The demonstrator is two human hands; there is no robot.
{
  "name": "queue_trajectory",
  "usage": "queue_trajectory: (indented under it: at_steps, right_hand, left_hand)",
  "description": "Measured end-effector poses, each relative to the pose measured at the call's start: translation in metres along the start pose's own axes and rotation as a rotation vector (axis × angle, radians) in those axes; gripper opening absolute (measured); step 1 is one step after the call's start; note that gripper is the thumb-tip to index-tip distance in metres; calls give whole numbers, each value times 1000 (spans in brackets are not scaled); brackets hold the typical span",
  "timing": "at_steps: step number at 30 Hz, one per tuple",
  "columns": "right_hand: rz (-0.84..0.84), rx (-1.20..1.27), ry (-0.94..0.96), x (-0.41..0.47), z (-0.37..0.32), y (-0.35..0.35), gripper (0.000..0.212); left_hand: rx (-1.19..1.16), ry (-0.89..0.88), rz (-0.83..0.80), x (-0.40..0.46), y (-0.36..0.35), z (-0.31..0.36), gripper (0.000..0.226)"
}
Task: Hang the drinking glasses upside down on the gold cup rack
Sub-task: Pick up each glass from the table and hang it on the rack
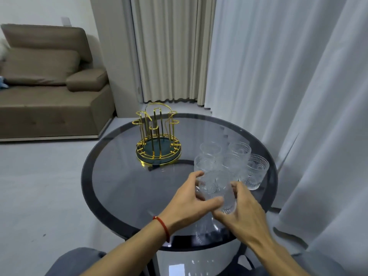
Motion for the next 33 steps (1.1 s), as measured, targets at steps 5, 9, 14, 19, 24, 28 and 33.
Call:
queue_trajectory:
  at_steps: [5, 9, 14, 19, 24, 28, 33]
  right_hand:
    - [41, 193, 205, 19, -55, 9, 83]
    - [-116, 558, 1, 69, -79, -11, 72]
    - [-237, 631, -118, 124, -94, -33, 51]
    - [39, 574, -147, 184, -78, 10, 71]
    - [185, 617, -187, 274, -89, 27, 91]
    - [191, 537, -79, 340, -133, 17, 92]
    - [-132, 424, 64, 395, -192, -30, 87]
  left_hand:
    - [-464, 26, 195, 17, 43, 12, 70]
    - [-828, 63, 150, 42, 77, 7, 67]
    - [-823, 18, 126, 74, 98, -14, 47]
    - [315, 27, 535, 76, 140, -62, 35]
    - [834, 119, 286, 86, 108, -113, 76]
    - [958, 134, 245, 90, 99, -130, 75]
    - [990, 140, 240, 92, 96, -134, 73]
Point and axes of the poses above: each hand's wrist, its own x-axis towards the middle knuckle, its own y-axis out of the back of the hand, z = x × y, the point moved 8 cm from there along x, towards the middle knuckle, and after that the axes turned 3 degrees about -y, right-handed, at the moved point
